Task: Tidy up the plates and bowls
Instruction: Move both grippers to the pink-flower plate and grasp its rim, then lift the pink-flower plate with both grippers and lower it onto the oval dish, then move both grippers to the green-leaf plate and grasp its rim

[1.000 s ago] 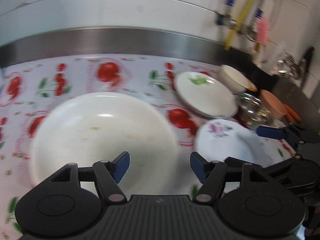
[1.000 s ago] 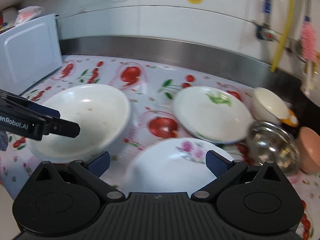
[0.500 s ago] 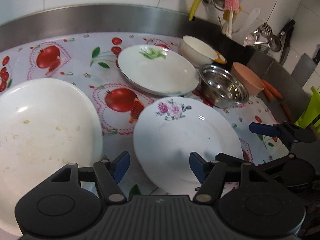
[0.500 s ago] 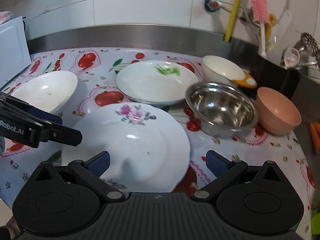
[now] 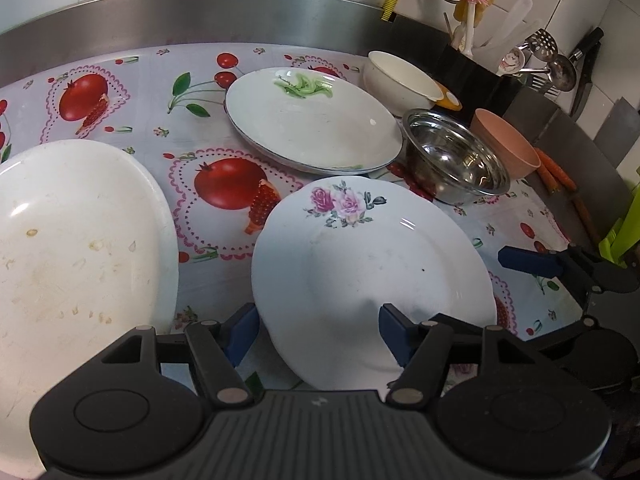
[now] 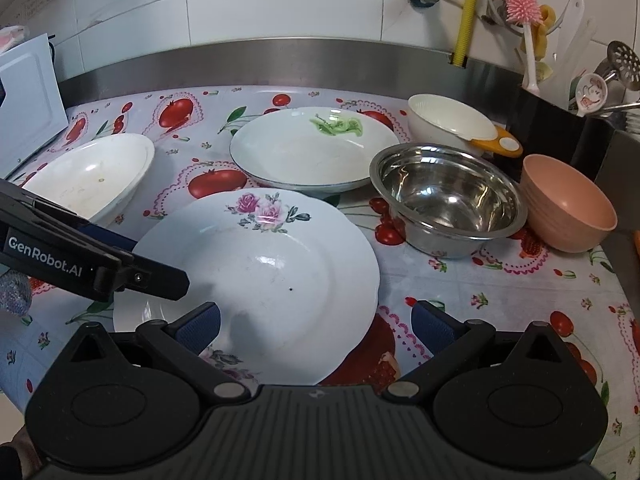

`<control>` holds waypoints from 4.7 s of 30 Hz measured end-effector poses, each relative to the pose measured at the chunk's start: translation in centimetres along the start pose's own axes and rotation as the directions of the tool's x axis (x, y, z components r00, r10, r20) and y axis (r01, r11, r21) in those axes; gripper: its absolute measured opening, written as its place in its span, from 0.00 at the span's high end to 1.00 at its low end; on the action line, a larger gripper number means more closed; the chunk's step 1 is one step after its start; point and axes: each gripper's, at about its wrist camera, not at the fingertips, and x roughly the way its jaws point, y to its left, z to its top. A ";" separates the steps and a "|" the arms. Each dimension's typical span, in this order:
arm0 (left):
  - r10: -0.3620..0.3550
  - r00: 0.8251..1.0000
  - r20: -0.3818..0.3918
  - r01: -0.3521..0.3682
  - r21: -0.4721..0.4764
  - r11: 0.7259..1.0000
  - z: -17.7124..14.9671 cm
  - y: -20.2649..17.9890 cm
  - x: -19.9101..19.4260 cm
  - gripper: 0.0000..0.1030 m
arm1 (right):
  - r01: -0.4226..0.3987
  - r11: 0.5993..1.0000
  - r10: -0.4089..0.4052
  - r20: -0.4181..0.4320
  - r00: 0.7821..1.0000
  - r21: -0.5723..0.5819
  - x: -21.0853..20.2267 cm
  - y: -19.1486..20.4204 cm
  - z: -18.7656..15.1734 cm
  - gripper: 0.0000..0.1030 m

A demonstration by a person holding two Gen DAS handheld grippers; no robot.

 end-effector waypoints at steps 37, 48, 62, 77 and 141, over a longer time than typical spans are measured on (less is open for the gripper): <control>0.021 1.000 -0.001 -0.021 0.105 0.994 1.0 -2.3 2.2 0.00 | -0.019 0.999 0.020 -0.016 1.000 0.032 0.9 -0.6 -1.0 0.93; -0.002 1.000 0.022 0.000 0.074 0.997 0.4 -1.5 0.5 0.00 | -0.017 1.000 0.016 0.013 1.000 0.017 -0.3 0.3 -0.8 0.93; 0.035 0.989 0.147 -0.034 -0.007 0.999 1.1 2.3 -5.9 0.00 | -0.056 0.996 0.064 0.115 0.991 -0.072 -2.1 4.5 3.0 0.93; 0.195 0.963 0.183 -0.160 -0.191 0.968 0.1 12.7 -10.3 0.00 | -0.216 0.958 0.237 0.099 0.966 -0.187 2.6 14.5 7.8 0.93; 0.191 0.970 0.151 -0.158 -0.205 0.966 3.8 13.7 -7.1 0.00 | -0.135 0.988 0.140 0.067 0.988 -0.074 5.0 9.2 10.1 0.93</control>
